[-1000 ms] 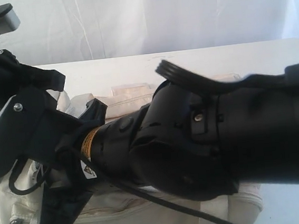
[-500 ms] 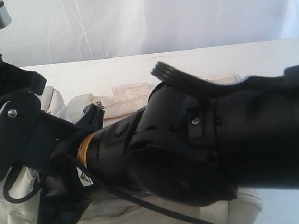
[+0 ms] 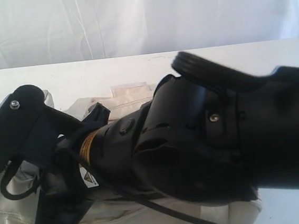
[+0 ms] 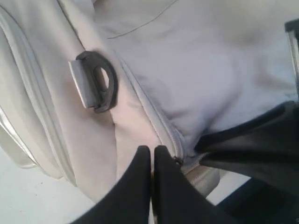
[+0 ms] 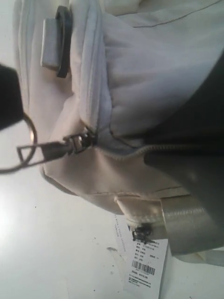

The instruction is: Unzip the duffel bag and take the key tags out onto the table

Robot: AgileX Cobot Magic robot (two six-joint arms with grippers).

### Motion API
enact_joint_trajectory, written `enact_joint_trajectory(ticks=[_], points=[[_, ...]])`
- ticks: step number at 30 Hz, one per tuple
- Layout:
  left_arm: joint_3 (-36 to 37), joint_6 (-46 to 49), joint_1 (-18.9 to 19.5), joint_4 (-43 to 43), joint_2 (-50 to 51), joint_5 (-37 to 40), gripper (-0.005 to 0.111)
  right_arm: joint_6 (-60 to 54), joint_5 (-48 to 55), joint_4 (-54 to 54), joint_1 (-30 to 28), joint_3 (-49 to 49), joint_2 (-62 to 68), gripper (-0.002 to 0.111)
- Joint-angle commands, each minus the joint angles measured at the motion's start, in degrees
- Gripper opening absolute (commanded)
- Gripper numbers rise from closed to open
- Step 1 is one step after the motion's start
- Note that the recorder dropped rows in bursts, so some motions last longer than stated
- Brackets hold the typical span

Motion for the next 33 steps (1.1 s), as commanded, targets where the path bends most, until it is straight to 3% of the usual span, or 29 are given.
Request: enact_joint_trajectory(ticks=[1, 7, 11, 13, 18, 20, 26, 33], points=[[5.1, 4.7, 0.3, -4.7, -4.8, 0.0, 0.000, 1.0, 4.9, -0.3, -0.6, 1.0, -0.2, 0.000], [11.7, 16.0, 0.3, -16.8, -6.3, -12.1, 0.000, 1.3, 5.9, 2.1, -0.4, 1.0, -0.2, 0.000], [13.1, 20.2, 0.3, -19.2, -5.6, -17.6, 0.000, 2.2, 8.0, 3.3, -0.4, 1.0, -0.2, 0.002], [13.7, 22.3, 0.3, -19.2, -5.4, -19.9, 0.000, 2.2, 9.2, 3.3, -0.4, 1.0, -0.4, 0.009], [14.0, 26.6, 0.3, -19.0, -5.3, -21.1, 0.000, 2.3, 9.6, 4.1, -0.4, 1.0, -0.5, 0.044], [14.0, 27.4, 0.3, -19.0, -5.3, -21.1, 0.000, 2.3, 9.5, 4.1, -0.4, 1.0, -0.8, 0.052], [14.0, 31.4, 0.3, -19.0, -5.3, -21.3, 0.000, 2.5, 8.7, 4.1, -0.4, 1.0, -1.0, 0.048], [14.0, 31.4, 0.3, -19.0, -5.3, -25.5, 0.000, 2.2, 8.7, 6.3, -0.4, 1.0, -0.9, 0.023]])
